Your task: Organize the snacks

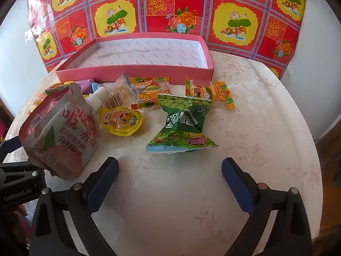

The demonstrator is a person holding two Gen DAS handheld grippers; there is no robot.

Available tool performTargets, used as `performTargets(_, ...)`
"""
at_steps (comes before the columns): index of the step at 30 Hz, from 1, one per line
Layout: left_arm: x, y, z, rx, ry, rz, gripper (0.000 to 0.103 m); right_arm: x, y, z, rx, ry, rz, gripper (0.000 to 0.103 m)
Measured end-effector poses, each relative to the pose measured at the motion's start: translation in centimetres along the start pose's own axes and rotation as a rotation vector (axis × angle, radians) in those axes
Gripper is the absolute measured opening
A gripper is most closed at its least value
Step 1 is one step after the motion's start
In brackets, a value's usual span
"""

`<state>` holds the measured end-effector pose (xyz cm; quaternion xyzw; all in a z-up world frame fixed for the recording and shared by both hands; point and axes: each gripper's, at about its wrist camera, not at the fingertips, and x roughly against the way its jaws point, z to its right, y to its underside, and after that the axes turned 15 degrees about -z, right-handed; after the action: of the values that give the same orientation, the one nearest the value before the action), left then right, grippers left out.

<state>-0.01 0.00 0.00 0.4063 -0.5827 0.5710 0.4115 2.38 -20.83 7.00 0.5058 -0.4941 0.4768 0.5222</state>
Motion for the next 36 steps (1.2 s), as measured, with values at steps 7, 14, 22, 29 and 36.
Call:
performTargets(7, -0.03, 0.1, 0.05, 0.001, 0.002, 0.002, 0.103, -0.11, -0.03, -0.01, 0.0, -0.002, -0.012, 0.099)
performTargets(14, -0.03, 0.08, 0.08, 0.001, 0.005, 0.0, 0.103, 0.09, -0.14, -0.02, 0.002, 0.0, -0.021, 0.099)
performTargets(22, 0.04, 0.27, 0.11, -0.005, 0.007, 0.008, 0.103, -0.15, 0.05, 0.0, -0.001, 0.0, -0.014, 0.099)
performTargets(29, 0.13, 0.38, 0.14, -0.008, 0.01, 0.01, 0.103, -0.08, 0.06, 0.01, 0.0, 0.001, -0.015, 0.099)
performTargets(36, 0.14, 0.36, 0.14, -0.008, 0.01, 0.01, 0.103, -0.09, 0.03, -0.01, 0.001, 0.001, -0.016, 0.099)
